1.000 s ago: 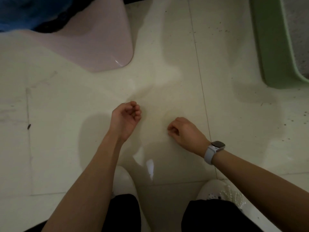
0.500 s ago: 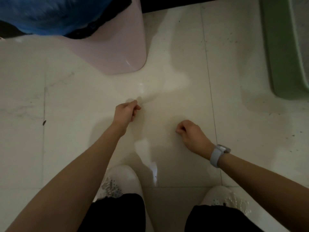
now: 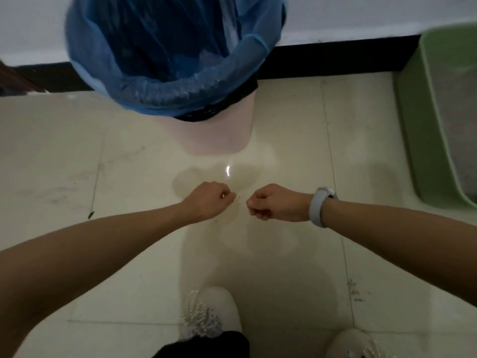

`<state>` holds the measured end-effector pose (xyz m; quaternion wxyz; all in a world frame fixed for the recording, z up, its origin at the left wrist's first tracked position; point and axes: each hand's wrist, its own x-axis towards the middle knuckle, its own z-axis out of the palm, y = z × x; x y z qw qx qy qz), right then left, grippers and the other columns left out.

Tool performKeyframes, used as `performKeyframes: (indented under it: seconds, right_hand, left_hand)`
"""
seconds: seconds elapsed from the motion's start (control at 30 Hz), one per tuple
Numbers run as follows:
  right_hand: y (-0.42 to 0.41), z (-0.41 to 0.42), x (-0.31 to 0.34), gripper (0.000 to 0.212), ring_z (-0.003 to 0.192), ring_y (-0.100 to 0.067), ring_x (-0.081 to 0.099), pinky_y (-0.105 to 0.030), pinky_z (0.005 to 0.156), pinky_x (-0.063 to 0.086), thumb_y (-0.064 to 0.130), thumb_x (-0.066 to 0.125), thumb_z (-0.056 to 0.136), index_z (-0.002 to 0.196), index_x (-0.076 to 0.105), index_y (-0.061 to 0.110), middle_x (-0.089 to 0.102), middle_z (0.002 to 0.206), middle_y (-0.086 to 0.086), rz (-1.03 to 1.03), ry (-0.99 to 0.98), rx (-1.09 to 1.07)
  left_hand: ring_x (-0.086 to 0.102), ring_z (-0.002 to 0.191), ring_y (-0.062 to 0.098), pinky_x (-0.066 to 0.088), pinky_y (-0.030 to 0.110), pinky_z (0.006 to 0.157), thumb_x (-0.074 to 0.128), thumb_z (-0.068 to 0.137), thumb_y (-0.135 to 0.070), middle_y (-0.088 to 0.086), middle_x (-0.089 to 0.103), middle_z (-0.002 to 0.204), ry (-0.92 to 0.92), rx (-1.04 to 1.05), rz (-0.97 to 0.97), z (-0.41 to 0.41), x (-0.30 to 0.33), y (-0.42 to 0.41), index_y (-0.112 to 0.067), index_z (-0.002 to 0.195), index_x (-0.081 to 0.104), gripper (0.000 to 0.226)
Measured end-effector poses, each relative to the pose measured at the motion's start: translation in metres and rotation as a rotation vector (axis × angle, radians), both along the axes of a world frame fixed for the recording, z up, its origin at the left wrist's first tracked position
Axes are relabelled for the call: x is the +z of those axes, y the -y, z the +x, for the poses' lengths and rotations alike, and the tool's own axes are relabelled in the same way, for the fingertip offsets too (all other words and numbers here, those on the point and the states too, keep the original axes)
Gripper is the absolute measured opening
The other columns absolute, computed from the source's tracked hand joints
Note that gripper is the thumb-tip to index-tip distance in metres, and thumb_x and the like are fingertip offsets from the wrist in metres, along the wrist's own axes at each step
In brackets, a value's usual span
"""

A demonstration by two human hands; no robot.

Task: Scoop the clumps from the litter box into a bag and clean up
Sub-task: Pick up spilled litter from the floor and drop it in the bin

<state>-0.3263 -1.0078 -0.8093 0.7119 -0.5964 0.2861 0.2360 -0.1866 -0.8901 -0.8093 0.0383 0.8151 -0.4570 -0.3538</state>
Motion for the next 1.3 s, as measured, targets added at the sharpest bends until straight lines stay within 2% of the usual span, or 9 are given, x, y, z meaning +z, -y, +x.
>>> performKeyframes:
  seconds: [0.1,0.23,0.3,0.4,0.6,0.73,0.87,1.17,1.3]
  right_hand:
    - [-0.005,0.008,-0.013,0.017,0.055,-0.005,0.055,-0.015,0.058,0.048,-0.002,0.048,0.091,0.080,0.059,0.004,0.061,0.068,-0.003,0.271,-0.071,-0.088]
    - [-0.015,0.000,-0.031,0.025,0.055,-0.011,0.055,-0.017,0.054,0.048,-0.013,0.041,0.088,0.079,0.061,0.000,0.062,0.059,-0.005,0.346,-0.107,-0.279]
    - [-0.019,-0.007,-0.037,0.030,0.056,-0.015,0.050,-0.018,0.051,0.043,-0.014,0.037,0.087,0.075,0.060,-0.001,0.057,0.060,-0.008,0.277,-0.120,-0.314]
    - [-0.022,-0.013,-0.044,0.031,0.055,-0.018,0.043,-0.020,0.048,0.036,-0.011,0.035,0.087,0.069,0.058,0.000,0.050,0.062,-0.011,0.142,-0.139,-0.383]
    - [-0.032,-0.008,-0.051,0.028,0.054,-0.015,0.042,-0.016,0.044,0.036,-0.007,0.043,0.087,0.069,0.061,0.006,0.050,0.062,-0.008,-0.062,-0.118,-0.470]
    - [-0.042,-0.001,-0.055,0.021,0.058,-0.010,0.045,-0.015,0.052,0.037,0.001,0.050,0.088,0.076,0.063,0.011,0.053,0.066,0.001,-0.292,-0.103,-0.413]
    - [-0.046,0.006,-0.059,0.016,0.076,-0.009,0.051,-0.012,0.056,0.035,0.010,0.052,0.090,0.095,0.067,0.009,0.058,0.084,0.004,-0.586,-0.058,-0.306]
    - [-0.052,0.032,-0.059,0.016,0.091,-0.023,0.057,-0.011,0.071,0.032,0.007,0.056,0.087,0.098,0.066,0.000,0.063,0.102,-0.016,-0.730,0.038,-0.201]
    - [-0.055,0.039,-0.062,0.017,0.094,-0.027,0.057,-0.011,0.071,0.033,0.006,0.054,0.088,0.098,0.066,-0.001,0.060,0.104,-0.018,-0.768,0.057,-0.164]
  left_hand:
    - [0.049,0.072,0.013,0.031,0.023,0.063,0.048,0.094,-0.033,-0.004,0.055,0.075,0.006,0.061,-0.044,0.007,-0.007,-0.032,-0.012,0.098,0.065,0.027]
    - [0.042,0.055,0.004,0.030,0.013,0.052,0.062,0.087,-0.026,-0.011,0.044,0.058,-0.003,0.365,-0.140,0.005,-0.030,-0.073,-0.013,0.092,0.068,0.015]
    - [0.042,0.056,0.003,0.030,0.014,0.053,0.066,0.084,-0.024,-0.009,0.048,0.061,-0.007,0.423,-0.144,-0.005,-0.045,-0.089,-0.012,0.092,0.068,0.015]
    - [0.051,0.073,0.011,0.032,0.016,0.065,0.068,0.083,-0.023,-0.002,0.061,0.081,-0.020,0.468,-0.162,-0.023,-0.062,-0.103,-0.010,0.096,0.067,0.019]
    - [0.055,0.079,0.014,0.042,0.025,0.074,0.072,0.079,-0.028,-0.002,0.062,0.086,0.027,0.631,-0.257,-0.036,-0.072,-0.096,-0.013,0.094,0.068,0.021]
    - [0.062,0.081,0.018,0.039,0.019,0.070,0.073,0.078,-0.026,0.002,0.069,0.088,0.076,0.541,-0.291,-0.038,-0.077,-0.095,-0.013,0.088,0.071,0.017]
    - [0.065,0.076,0.022,0.041,0.021,0.068,0.074,0.077,-0.020,0.003,0.070,0.084,0.097,0.439,-0.337,-0.035,-0.080,-0.095,-0.012,0.084,0.072,0.012]
    - [0.064,0.078,0.024,0.037,0.022,0.066,0.056,0.082,-0.029,0.001,0.069,0.085,0.135,0.301,-0.320,-0.032,-0.082,-0.096,-0.013,0.084,0.069,0.020]
    - [0.059,0.077,0.019,0.034,0.020,0.065,0.060,0.089,-0.019,0.004,0.068,0.089,0.073,0.528,-0.337,-0.026,-0.080,-0.098,-0.009,0.090,0.067,0.012]
